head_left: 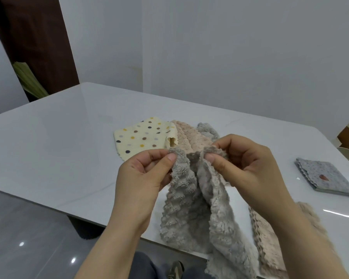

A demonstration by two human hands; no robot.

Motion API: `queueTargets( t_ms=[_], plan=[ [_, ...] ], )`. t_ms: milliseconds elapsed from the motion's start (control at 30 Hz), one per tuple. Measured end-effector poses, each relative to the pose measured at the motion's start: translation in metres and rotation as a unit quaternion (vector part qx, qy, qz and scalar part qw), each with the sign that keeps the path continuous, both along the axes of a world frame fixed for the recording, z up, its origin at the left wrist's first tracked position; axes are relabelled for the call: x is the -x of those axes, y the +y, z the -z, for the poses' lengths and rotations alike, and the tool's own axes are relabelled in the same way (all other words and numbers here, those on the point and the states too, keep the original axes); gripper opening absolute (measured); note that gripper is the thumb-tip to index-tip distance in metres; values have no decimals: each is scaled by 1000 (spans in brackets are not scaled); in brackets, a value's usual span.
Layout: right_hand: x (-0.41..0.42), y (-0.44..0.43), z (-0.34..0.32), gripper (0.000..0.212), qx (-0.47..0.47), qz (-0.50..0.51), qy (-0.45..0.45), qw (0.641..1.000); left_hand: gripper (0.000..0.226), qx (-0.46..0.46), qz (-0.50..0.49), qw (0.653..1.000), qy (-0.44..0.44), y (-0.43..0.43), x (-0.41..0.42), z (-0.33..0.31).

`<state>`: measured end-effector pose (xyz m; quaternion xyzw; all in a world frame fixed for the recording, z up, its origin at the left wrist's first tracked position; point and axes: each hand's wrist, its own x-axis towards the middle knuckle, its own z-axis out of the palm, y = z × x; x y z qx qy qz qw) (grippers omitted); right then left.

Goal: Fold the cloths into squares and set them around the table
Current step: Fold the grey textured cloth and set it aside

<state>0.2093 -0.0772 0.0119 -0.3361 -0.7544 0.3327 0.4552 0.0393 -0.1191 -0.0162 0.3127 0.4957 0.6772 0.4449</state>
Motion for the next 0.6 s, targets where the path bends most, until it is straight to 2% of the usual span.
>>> queueTargets(
  t_ms=[67, 233, 467, 600],
  plan=[
    [3, -2, -9, 10, -33, 6, -19, 999, 4, -8, -2, 1000, 12, 0, -1, -4],
    [6, -6, -18, 8, -44, -1, -81, 996, 8, -17, 19, 1000, 9, -3, -7, -5],
    [7, -5, -14, 15, -10, -2, -130, 991, 7, -32, 41, 999, -17, -8, -10, -6],
    [8, -4, -15, 16, -1, -27, -165, 986, 8, -43, 54, 998, -1, -10, -9, -6]
  ],
)
